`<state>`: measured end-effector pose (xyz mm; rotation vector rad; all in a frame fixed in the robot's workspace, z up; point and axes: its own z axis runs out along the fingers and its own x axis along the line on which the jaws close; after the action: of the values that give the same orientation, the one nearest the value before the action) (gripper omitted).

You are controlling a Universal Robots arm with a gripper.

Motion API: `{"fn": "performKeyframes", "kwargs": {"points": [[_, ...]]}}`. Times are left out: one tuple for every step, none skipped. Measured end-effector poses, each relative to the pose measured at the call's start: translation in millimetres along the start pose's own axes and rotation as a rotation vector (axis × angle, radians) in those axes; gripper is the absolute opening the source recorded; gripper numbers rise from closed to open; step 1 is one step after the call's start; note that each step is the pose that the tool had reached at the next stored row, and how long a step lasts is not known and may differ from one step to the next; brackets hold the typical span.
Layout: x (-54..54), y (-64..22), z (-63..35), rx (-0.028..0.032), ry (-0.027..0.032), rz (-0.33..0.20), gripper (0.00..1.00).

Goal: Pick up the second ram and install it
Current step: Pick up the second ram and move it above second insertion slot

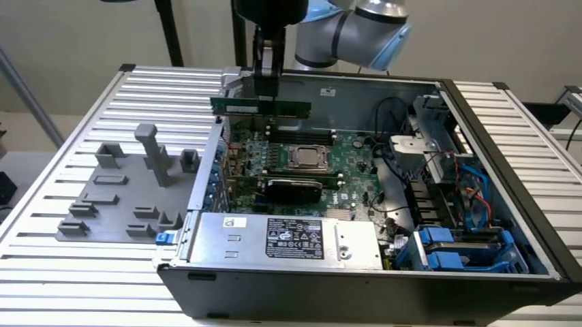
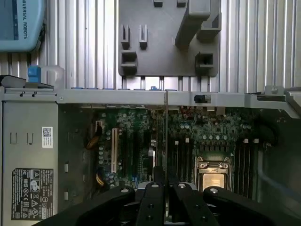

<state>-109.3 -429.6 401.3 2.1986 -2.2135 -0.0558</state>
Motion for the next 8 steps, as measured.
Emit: {"fn": "performKeyframes", "kwargs": {"points": [[-2.4,-4.3,1.7,0.0000,0.0000,0.000,0.13],[-4.8,-8.7,3.3,0.0000,0.0001,0.000,0.13],[-7.3,-13.1,5.0,0.0001,-0.0001,0.000,0.13],[-9.8,-17.5,6.7,0.0000,0.0000,0.000,0.13],[-12.4,-22.0,8.4,-0.0001,0.0001,0.000,0.13],[-14.8,-26.2,10.0,0.0000,0.0000,0.000,0.13],[-17.4,-30.4,11.8,0.0000,0.0000,0.000,0.13],[-19.8,-34.5,13.4,0.0000,0.0001,0.000,0.13]]}}
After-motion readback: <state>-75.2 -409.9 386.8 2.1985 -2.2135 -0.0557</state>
